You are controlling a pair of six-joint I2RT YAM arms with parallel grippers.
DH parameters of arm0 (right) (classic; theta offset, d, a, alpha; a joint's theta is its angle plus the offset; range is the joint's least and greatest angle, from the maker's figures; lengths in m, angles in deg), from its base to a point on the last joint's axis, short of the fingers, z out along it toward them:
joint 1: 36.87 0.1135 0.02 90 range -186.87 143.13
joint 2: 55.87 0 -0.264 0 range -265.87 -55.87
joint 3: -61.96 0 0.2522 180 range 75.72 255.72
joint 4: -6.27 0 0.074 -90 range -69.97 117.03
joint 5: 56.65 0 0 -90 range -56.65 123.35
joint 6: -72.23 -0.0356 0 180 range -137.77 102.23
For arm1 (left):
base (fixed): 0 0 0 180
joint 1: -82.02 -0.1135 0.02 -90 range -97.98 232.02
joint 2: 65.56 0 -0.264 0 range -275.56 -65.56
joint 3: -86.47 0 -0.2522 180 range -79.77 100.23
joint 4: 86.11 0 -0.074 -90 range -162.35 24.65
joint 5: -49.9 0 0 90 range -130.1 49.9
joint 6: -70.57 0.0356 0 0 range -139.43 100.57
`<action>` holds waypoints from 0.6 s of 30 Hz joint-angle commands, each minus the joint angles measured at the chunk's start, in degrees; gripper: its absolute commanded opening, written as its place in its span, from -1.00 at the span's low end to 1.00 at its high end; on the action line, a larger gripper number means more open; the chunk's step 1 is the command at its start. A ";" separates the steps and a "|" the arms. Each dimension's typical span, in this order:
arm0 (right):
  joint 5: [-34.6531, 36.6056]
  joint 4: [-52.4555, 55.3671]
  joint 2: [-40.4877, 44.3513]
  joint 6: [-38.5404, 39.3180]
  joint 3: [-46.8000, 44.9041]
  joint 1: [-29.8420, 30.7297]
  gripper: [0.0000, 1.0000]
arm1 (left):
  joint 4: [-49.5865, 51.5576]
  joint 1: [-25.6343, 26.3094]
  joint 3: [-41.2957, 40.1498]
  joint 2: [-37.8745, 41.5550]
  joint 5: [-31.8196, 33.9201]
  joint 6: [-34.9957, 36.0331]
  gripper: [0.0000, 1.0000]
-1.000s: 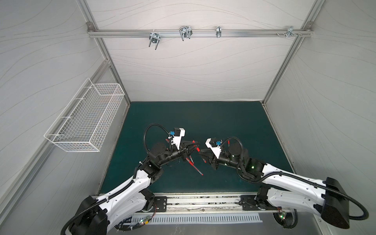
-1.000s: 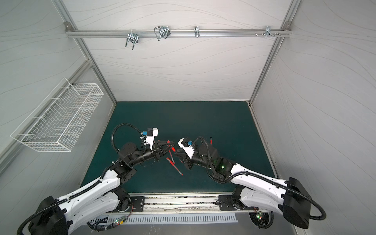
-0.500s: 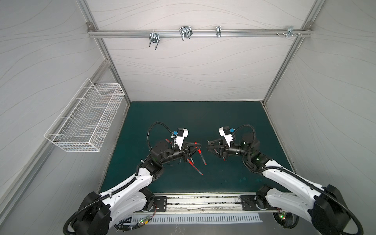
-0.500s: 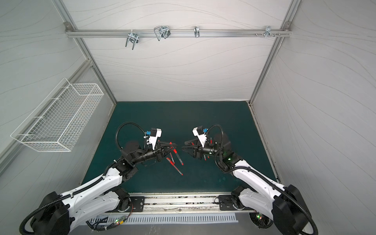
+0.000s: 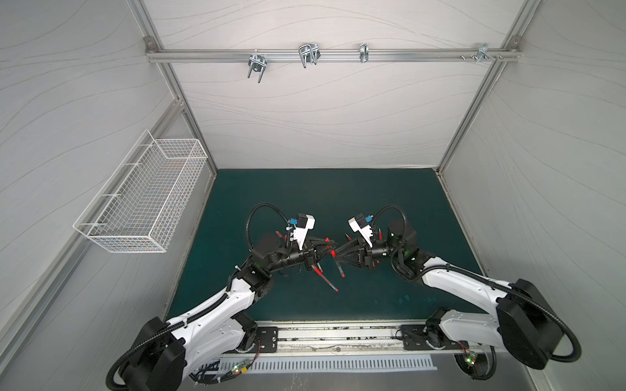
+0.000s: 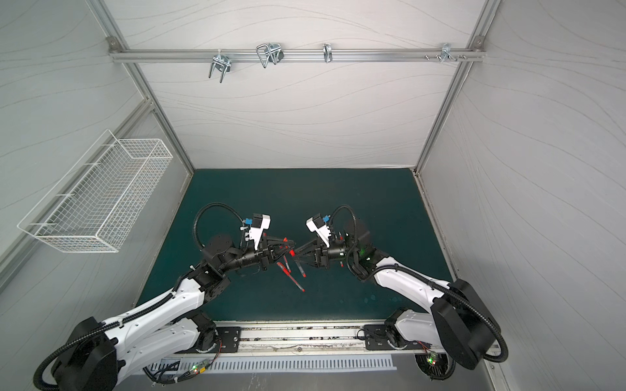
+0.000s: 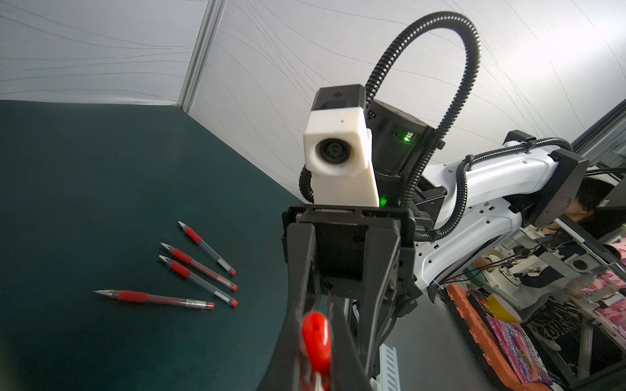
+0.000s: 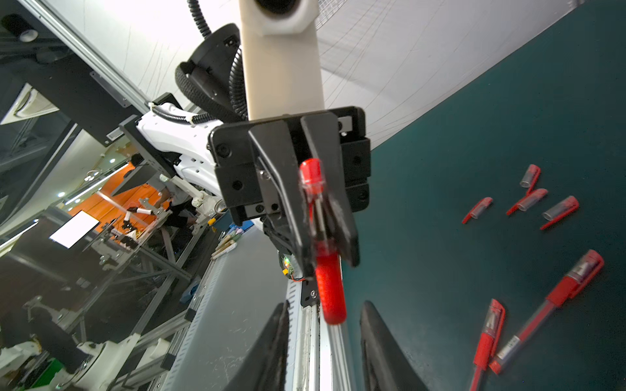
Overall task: Remove pen caps from pens
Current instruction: Open the pen cap on the pen.
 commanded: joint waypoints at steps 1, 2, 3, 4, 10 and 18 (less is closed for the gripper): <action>-1.99 -1.16 -0.71 1.38 1.49 0.79 -0.28 | -3.89 0.27 2.95 -0.04 -1.22 -0.31 -1.00; -1.99 -1.09 -0.84 1.47 1.48 0.87 -0.29 | -3.91 0.27 2.95 0.09 -1.27 -0.43 -1.00; -1.79 -1.02 -0.93 1.48 1.49 1.01 -0.29 | -4.01 0.28 2.87 0.00 -1.29 -0.35 -1.00; -1.66 -0.93 -0.96 1.54 1.58 1.08 -0.28 | -4.14 0.28 2.87 -0.03 -1.31 -0.44 -1.00; -1.42 -0.70 -2.23 2.01 1.95 1.97 -0.45 | -4.73 0.28 2.89 -0.38 -1.58 -0.88 -1.00; 0.44 0.66 -1.53 3.69 1.84 2.50 -1.00 | -3.31 0.28 2.69 0.84 0.29 -0.64 -0.70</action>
